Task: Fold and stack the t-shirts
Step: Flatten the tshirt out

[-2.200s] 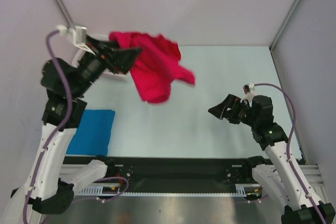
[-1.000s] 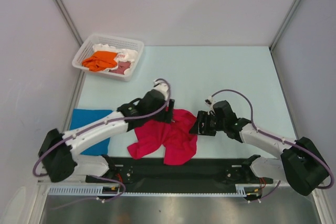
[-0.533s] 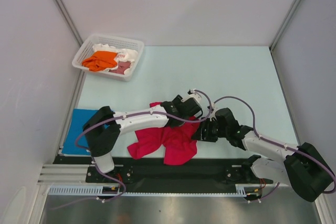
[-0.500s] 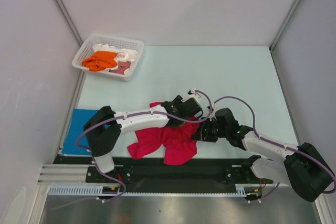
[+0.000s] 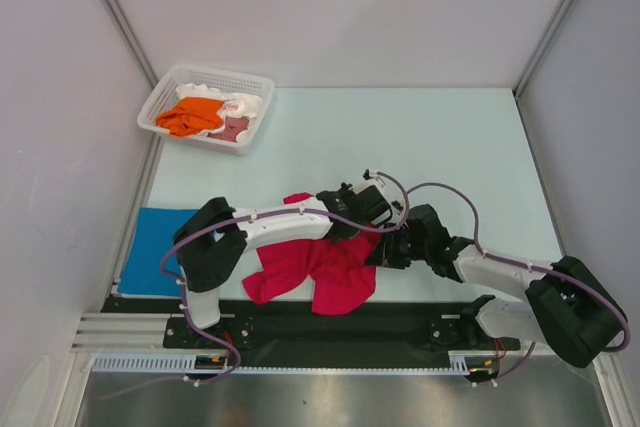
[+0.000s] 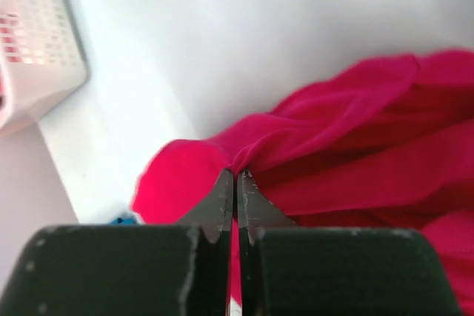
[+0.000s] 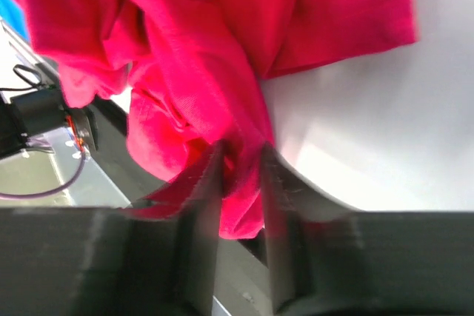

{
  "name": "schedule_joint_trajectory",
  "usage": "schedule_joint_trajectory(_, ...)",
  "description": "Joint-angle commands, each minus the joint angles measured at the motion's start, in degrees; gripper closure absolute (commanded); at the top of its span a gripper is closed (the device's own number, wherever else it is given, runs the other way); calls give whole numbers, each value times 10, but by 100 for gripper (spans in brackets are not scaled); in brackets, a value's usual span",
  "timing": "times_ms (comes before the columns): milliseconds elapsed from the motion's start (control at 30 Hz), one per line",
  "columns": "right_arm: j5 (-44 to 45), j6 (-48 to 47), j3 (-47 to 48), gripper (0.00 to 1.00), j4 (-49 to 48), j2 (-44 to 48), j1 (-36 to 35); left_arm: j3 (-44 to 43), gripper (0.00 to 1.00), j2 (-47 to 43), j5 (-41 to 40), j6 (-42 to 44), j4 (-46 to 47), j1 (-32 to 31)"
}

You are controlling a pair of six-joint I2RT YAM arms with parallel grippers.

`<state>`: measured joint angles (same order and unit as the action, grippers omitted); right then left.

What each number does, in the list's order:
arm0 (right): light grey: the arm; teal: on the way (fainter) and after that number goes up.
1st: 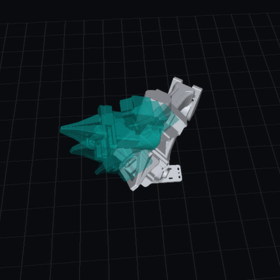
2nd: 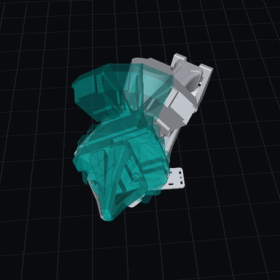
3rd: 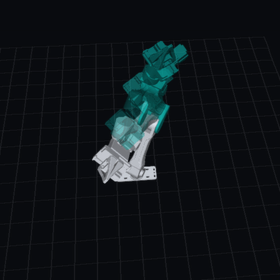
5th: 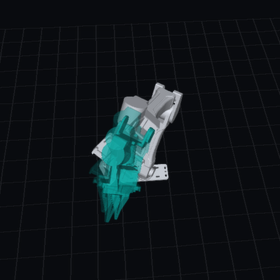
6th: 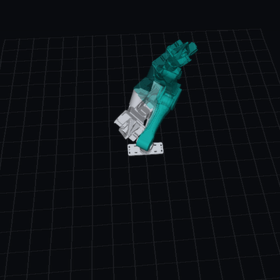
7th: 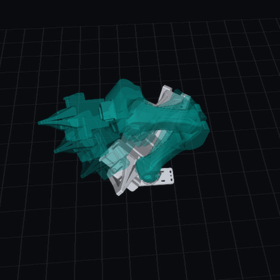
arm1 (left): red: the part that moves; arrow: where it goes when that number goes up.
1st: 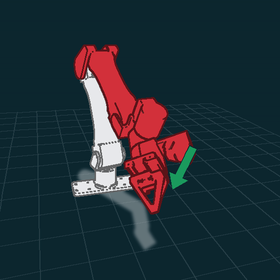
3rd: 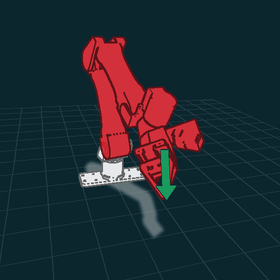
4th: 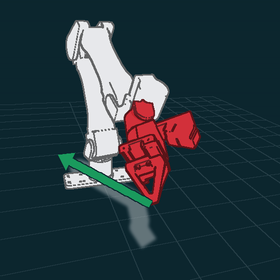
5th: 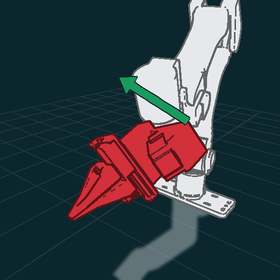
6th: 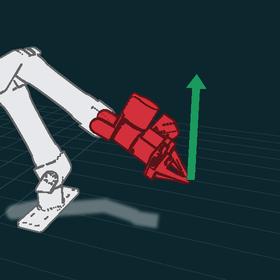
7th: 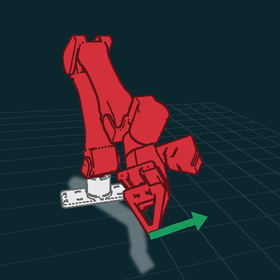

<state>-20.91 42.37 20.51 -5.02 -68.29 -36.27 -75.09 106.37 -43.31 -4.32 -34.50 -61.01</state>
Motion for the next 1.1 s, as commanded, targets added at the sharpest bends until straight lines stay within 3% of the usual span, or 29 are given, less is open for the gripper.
schedule_joint_trajectory(0, 29, 8, 44, 82, -20, -18, -3, -48, 100, -54, -66, 13, 8, 12)
schedule_joint_trajectory(133, 89, -11, 87, 100, 66, 9, -3, -70, 100, -131, -64, 26, 30, 27)
schedule_joint_trajectory(433, 270, -180, 282, 100, 296, 153, 3, -67, 100, -381, 23, 42, 118, 86)
schedule_joint_trajectory(633, 379, -274, 394, 100, 378, 218, 17, -52, 100, -525, 59, 96, 203, 96)
schedule_joint_trajectory(900, 417, -303, 441, 100, 392, 300, 31, -61, 100, -627, 59, 119, 204, 96)
schedule_joint_trajectory(1000, 396, -298, 476, 100, 394, 315, 32, -70, 100, -644, 65, 109, 197, 96)
schedule_joint_trajectory(1067, 333, -301, 491, 100, 389, 326, 31, -81, 100, -651, 74, 106, 196, 96)
